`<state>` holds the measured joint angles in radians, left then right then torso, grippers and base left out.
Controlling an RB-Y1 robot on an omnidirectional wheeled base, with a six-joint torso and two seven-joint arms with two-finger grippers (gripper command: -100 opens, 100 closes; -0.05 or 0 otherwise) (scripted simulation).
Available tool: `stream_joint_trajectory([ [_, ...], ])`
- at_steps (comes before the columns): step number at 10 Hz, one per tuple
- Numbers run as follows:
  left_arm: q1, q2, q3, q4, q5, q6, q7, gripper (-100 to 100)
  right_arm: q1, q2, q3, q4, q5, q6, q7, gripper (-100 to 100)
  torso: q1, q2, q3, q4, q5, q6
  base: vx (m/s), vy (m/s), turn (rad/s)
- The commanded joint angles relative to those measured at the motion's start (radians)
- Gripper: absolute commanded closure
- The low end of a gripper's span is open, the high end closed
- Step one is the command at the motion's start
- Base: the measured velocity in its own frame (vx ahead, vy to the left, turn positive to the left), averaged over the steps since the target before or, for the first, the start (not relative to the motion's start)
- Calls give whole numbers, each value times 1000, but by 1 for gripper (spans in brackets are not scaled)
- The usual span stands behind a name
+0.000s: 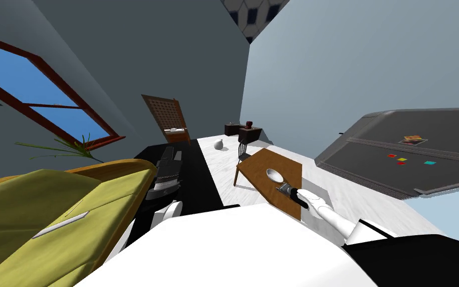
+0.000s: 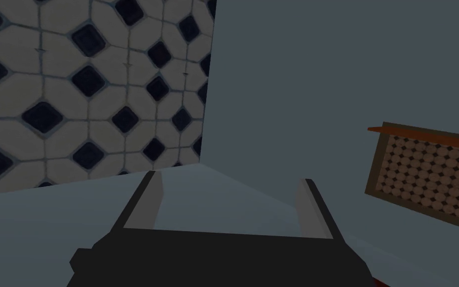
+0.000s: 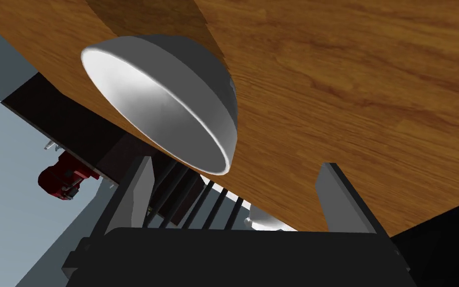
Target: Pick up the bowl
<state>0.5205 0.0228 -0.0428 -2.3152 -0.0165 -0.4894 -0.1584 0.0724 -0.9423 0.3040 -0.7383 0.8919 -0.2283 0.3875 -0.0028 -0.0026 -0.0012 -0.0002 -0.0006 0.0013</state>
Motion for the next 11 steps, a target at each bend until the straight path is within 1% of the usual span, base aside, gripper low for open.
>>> stream_joint_trajectory([
  [1,0,0,0,0,0,0,0,0,-14,-6,13,36,12,-3,-8,-100,0,0,0,0,0,0,12,-8,112],
  [4,0,0,0,0,0,0,0,0,-50,-41,72,155,68,-37,-42,-100,-1,-1,-1,0,0,0,23,-11,283],
  [5,0,0,0,0,0,0,0,0,-50,-41,72,149,68,-37,-42,-100,-1,-1,-1,0,0,0,24,-22,85],
  [6,0,0,0,0,0,0,0,0,-50,-41,72,157,68,-37,-42,-100,-1,-1,-1,0,-1,1,11,-7,-44],
  [7,0,0,0,0,0,0,0,0,-59,-48,90,190,82,-49,-55,-100,0,0,0,0,0,2,14,1,170],
  [8,0,0,0,0,0,0,0,0,-59,-48,90,190,82,-49,-55,-100,0,0,0,0,0,0,14,-8,108],
  [10,0,0,0,0,0,0,0,0,-74,-53,122,244,107,-75,-79,-100,0,-1,0,0,0,1,25,-16,163],
  [11,0,0,0,0,0,0,0,0,-74,-53,122,244,107,-75,-79,-100,-1,-1,-1,0,0,1,21,-18,104],
])
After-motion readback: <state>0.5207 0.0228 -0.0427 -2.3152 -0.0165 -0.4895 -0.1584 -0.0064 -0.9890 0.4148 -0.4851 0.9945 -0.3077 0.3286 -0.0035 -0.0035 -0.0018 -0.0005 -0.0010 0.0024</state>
